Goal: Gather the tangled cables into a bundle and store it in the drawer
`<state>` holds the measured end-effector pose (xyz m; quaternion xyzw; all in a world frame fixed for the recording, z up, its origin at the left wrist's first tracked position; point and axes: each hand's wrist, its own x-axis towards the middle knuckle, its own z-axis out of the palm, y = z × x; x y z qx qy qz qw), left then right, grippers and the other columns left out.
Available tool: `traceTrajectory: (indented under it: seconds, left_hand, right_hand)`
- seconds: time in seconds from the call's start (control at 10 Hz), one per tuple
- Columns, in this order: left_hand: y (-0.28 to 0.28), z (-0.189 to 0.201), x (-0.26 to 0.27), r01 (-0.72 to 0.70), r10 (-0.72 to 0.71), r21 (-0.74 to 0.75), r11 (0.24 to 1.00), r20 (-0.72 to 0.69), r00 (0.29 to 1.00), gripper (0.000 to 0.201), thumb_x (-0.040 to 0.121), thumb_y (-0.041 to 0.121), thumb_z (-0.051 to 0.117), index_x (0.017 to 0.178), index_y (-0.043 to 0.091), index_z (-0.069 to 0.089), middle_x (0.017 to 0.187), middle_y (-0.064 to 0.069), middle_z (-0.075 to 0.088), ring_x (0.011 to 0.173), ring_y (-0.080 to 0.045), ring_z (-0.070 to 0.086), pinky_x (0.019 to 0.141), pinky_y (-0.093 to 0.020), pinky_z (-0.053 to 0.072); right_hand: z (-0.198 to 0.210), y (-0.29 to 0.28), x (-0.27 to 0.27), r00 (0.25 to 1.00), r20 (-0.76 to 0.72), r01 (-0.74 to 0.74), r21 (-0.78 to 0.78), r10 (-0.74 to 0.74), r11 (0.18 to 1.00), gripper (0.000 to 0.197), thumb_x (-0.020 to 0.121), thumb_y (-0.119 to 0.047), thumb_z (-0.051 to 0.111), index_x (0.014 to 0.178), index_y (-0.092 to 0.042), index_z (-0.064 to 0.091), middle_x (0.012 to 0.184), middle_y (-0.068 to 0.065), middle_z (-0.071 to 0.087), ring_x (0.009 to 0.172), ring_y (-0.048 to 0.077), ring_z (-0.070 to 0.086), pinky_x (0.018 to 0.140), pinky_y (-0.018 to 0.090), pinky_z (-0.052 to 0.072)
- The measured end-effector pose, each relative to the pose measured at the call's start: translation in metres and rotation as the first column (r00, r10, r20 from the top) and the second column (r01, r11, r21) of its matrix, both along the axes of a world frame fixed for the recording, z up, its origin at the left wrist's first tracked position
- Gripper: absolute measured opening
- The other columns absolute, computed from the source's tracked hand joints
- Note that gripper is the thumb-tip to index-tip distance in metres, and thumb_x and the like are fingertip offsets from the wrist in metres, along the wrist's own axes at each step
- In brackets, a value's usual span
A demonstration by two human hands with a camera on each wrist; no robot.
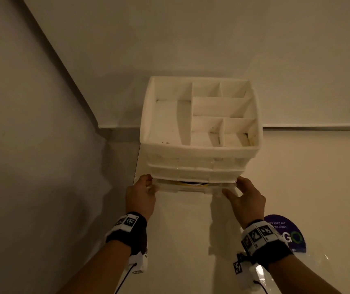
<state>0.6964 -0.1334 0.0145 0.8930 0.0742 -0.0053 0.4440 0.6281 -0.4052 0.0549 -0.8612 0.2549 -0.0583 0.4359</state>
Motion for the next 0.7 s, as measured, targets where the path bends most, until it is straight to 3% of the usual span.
traceTrajectory:
  seconds: [0.1,0.2,0.4,0.5,0.6,0.7]
  left_hand:
    - [-0.008,0.007,0.003,-0.053,0.052,0.033,0.998,0.031,0.998,0.016,0.086,-0.001,0.064,0.1,0.006,0.066,0.09,-0.008,0.072,0.083,-0.021,0.066,0.073,-0.021,0.046]
    - [-0.013,0.012,0.005,-0.097,0.097,0.025,0.995,0.016,0.995,0.01,0.085,0.0,0.066,0.094,0.005,0.066,0.085,-0.008,0.071,0.079,-0.023,0.065,0.07,-0.022,0.047]
    - [-0.02,0.015,0.006,-0.113,0.113,0.01,0.993,0.022,0.993,0.011,0.086,-0.006,0.06,0.093,0.001,0.065,0.086,-0.011,0.07,0.078,-0.021,0.062,0.07,-0.022,0.045]
    - [-0.019,0.015,0.003,-0.105,0.105,-0.013,0.994,0.002,0.994,0.012,0.088,-0.006,0.057,0.095,0.001,0.064,0.088,-0.012,0.07,0.081,-0.026,0.064,0.072,-0.027,0.05]
    - [-0.02,0.017,0.001,-0.064,0.063,-0.016,0.998,-0.028,0.998,0.021,0.088,-0.008,0.053,0.105,0.0,0.062,0.097,-0.014,0.067,0.085,-0.023,0.06,0.075,-0.027,0.047]
    - [-0.013,0.009,-0.021,-0.097,0.072,-0.2,0.975,-0.128,0.989,0.043,0.086,-0.02,0.046,0.124,-0.001,0.054,0.118,-0.02,0.058,0.102,-0.028,0.057,0.093,-0.035,0.048]
  right_hand:
    - [0.001,0.003,0.006,0.999,-0.003,0.054,0.012,-0.054,0.998,0.033,0.08,-0.023,0.076,0.11,-0.016,0.063,0.108,0.004,0.072,0.107,0.023,0.065,0.09,0.023,0.039]
    - [0.003,0.004,0.009,0.997,-0.009,0.083,0.011,-0.083,0.997,0.024,0.081,-0.025,0.076,0.099,-0.017,0.062,0.101,0.005,0.073,0.099,0.025,0.066,0.085,0.026,0.042]
    - [0.013,0.007,0.017,0.994,-0.076,0.075,-0.021,-0.076,0.997,0.021,0.085,-0.026,0.072,0.097,-0.015,0.059,0.101,0.009,0.07,0.09,0.027,0.063,0.077,0.027,0.042]
    - [0.016,0.005,0.022,0.988,-0.144,0.042,-0.041,-0.047,0.998,0.024,0.086,-0.029,0.069,0.102,-0.016,0.057,0.106,0.009,0.07,0.085,0.025,0.06,0.076,0.03,0.047]
    - [0.017,0.005,0.018,0.977,-0.211,-0.017,-0.007,0.015,1.0,0.038,0.086,-0.027,0.069,0.119,-0.018,0.053,0.12,0.01,0.065,0.101,0.03,0.063,0.085,0.036,0.051]
    - [0.011,0.013,-0.021,0.967,-0.242,-0.064,0.054,0.075,0.997,0.065,0.087,-0.019,0.068,0.143,-0.014,0.036,0.139,0.01,0.054,0.118,0.031,0.058,0.098,0.036,0.047]
